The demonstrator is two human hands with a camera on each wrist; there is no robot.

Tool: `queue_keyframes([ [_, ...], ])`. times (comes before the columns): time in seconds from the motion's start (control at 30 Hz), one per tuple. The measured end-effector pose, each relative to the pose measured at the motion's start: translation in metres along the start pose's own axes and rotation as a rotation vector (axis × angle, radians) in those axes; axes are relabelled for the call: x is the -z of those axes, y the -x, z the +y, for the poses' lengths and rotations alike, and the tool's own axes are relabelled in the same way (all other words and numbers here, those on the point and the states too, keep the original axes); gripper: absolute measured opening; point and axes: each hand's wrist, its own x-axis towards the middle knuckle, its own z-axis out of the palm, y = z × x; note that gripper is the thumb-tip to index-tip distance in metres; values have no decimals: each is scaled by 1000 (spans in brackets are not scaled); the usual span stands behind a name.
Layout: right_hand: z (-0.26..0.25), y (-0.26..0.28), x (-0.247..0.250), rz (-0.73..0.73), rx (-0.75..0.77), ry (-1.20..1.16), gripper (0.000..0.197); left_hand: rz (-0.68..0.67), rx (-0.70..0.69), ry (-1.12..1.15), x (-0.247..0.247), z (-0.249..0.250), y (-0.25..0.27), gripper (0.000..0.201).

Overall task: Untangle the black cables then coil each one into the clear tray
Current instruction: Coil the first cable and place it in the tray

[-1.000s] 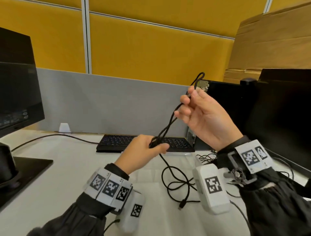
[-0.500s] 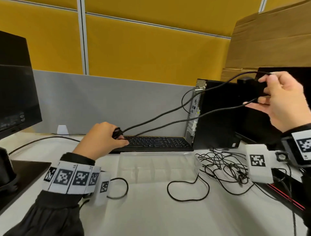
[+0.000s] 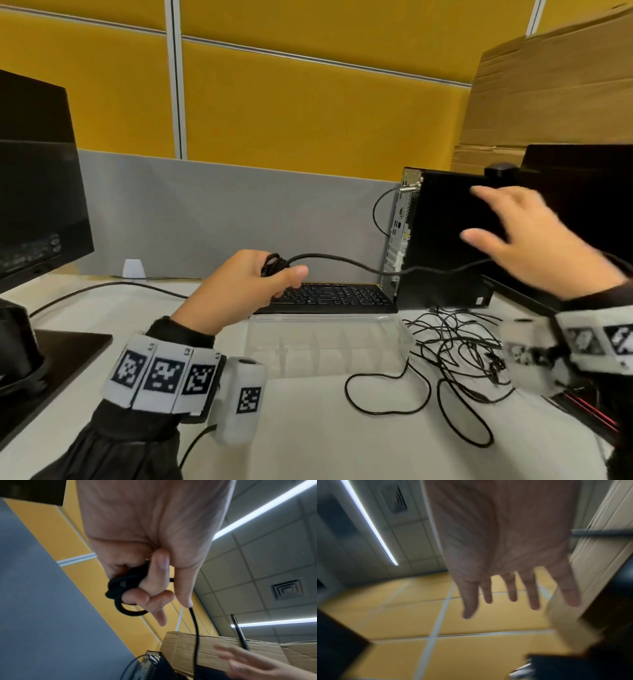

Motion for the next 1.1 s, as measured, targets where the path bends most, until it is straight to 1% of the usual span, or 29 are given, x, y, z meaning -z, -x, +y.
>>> queue_keyframes([
  [0.03, -24, 9, -10, -77, 126, -88, 75, -5, 5, 24, -3, 1, -1, 42],
  [0.07, -48, 17, -21, -177, 214, -183, 76, -13, 14, 57, -5, 3, -1, 39],
  [0.1, -69, 26, -34, -263, 288, -271, 75, -14, 17, 106, -8, 5, -1, 37],
  [0.13, -87, 34, -47, -306, 350, -347, 70, -11, 15, 164, -9, 8, 0, 36],
  [0.17, -97, 39, -61, -273, 407, -414, 59, -6, 6, 213, -9, 9, 0, 36],
  [0.23, -107, 39, -78, -66, 443, -545, 26, -35, -24, 264, -7, 13, 3, 34],
  [0.27, -107, 34, -83, 71, 422, -599, 19, -87, -44, 274, -5, 16, 5, 31],
  [0.3, -104, 29, -86, 191, 393, -647, 19, -162, -75, 292, -4, 18, 8, 27],
  [0.33, -102, 25, -87, 274, 344, -684, 21, -259, -110, 335, -4, 20, 11, 20],
  [0.37, -98, 20, -90, 309, 296, -717, 24, -374, -150, 410, -4, 21, 13, 12],
  [0.4, -96, 16, -93, 309, 261, -713, 26, -477, -177, 496, -6, 24, 17, 11],
  [0.43, -97, 13, -96, 284, 257, -679, 25, -552, -193, 569, -8, 25, 18, 17],
  [0.5, -103, 15, -105, 169, 297, -552, 17, -620, -247, 668, -14, 27, 19, 23],
  [0.53, -110, 18, -110, 92, 336, -514, 11, -606, -291, 699, -16, 28, 18, 26],
  [0.57, -116, 22, -112, 36, 380, -538, 10, -557, -328, 728, -18, 29, 17, 29],
  [0.6, -122, 25, -114, 7, 416, -618, 10, -496, -342, 779, -19, 30, 15, 30],
  [0.63, -125, 27, -115, 17, 427, -731, 19, -442, -326, 875, -18, 30, 14, 26],
  [0.67, -127, 27, -115, 54, 411, -826, 34, -400, -301, 985, -17, 29, 12, 24],
  [0.7, -128, 27, -115, 110, 391, -884, 43, -375, -296, 1062, -16, 27, 11, 26],
  [0.73, -128, 27, -115, 176, 371, -907, 43, -371, -308, 1089, -17, 26, 11, 26],
  [0.77, -129, 26, -115, 227, 359, -886, 38, -367, -330, 1082, -17, 26, 11, 25],
  [0.8, -129, 25, -115, 242, 349, -842, 31, -353, -343, 1071, -19, 27, 11, 27],
  [0.83, -130, 23, -115, 208, 335, -797, 26, -316, -326, 1075, -20, 28, 11, 31],
  [0.87, -131, 23, -115, 118, 331, -732, 28, -267, -283, 1116, -21, 29, 10, 32],
  [0.9, -131, 24, -113, -12, 345, -662, 32, -200, -247, 1156, -21, 29, 8, 33],
  [0.97, -133, 28, -110, -250, 422, -562, 22, -53, -205, 1152, -22, 25, 3, 37],
  [1.03, -133, 35, -100, -356, 491, -459, 23, 74, -208, 1020, -21, 20, -1, 33],
  [1.07, -133, 38, -94, -380, 505, -422, 25, 116, -209, 947, -21, 18, -3, 31],
  [1.1, -131, 39, -89, -389, 506, -395, 25, 145, -204, 883, -20, 16, -4, 34],
])
